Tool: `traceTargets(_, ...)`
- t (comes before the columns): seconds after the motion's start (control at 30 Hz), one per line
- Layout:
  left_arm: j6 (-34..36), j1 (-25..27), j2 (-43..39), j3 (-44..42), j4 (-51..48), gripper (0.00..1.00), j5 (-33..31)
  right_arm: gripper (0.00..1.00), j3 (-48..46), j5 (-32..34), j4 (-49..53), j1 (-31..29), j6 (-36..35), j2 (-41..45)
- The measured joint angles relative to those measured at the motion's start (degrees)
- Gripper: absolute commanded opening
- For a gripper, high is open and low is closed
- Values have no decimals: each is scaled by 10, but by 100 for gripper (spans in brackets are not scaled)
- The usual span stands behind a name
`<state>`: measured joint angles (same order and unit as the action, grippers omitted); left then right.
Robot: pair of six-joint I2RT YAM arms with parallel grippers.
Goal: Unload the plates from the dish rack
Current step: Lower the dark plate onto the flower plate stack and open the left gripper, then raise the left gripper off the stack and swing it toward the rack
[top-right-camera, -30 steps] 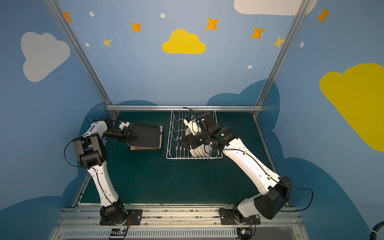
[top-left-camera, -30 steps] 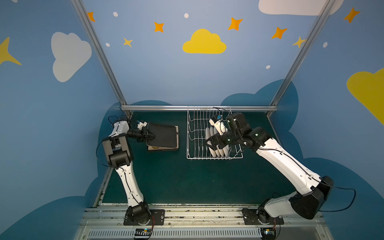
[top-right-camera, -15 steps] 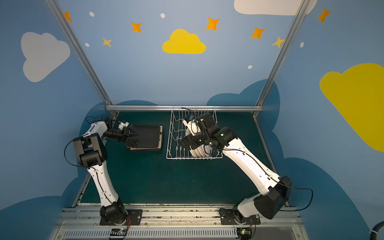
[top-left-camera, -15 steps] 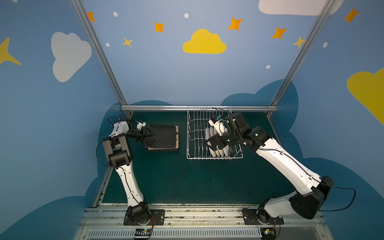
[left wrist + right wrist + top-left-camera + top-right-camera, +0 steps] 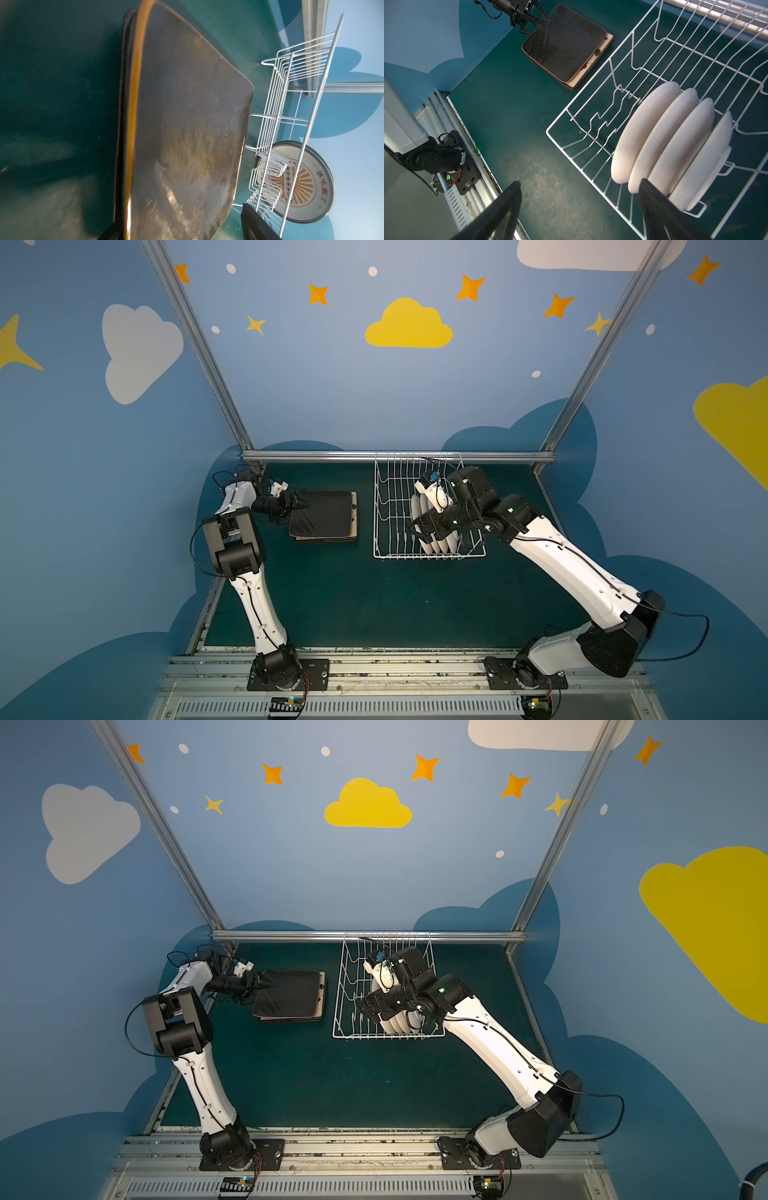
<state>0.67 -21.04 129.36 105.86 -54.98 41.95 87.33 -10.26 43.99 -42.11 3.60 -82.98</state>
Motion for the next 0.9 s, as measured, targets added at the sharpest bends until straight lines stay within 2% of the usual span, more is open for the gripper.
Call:
traceTargets(0.2, -16, 3, -10, -10, 15, 88, -21, 88, 0, 4, 0, -1, 0, 0)
traceTargets(0.7, -52, 24, -29, -15, 31, 92, -64, 88, 0, 12, -1, -3, -10, 2)
traceTargets(0.9, -74, 19, -70, -15, 37, 94, -80, 88, -1, 21, -5, -3, -10, 9)
